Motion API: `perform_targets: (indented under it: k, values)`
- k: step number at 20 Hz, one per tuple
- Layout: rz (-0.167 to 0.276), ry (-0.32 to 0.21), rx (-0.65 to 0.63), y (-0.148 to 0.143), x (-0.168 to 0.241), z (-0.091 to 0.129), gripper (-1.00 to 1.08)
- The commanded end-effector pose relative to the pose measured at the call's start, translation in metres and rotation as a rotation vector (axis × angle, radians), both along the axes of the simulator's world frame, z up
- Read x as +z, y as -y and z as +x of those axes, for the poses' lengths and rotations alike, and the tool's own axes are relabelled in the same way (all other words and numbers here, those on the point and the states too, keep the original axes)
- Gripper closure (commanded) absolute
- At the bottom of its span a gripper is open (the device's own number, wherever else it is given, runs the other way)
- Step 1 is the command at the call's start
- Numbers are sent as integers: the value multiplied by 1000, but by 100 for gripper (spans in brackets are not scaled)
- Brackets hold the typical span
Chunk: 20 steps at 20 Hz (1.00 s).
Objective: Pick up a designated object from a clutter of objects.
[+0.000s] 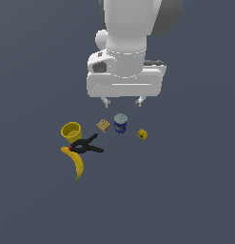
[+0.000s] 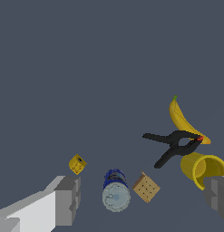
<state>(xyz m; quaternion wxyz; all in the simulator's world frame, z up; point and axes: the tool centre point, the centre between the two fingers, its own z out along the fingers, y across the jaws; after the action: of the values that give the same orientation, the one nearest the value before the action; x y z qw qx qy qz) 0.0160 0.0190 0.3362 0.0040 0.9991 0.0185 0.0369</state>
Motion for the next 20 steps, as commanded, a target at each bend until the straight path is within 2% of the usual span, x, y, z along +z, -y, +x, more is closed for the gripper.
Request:
perform_targets:
  k: [1,11,20]
  values:
    - [0,0,0,0,0,0,-92]
    - [33,8,2,-16,0,6,-92]
    - [22,3,50,-22,-19,6,-92]
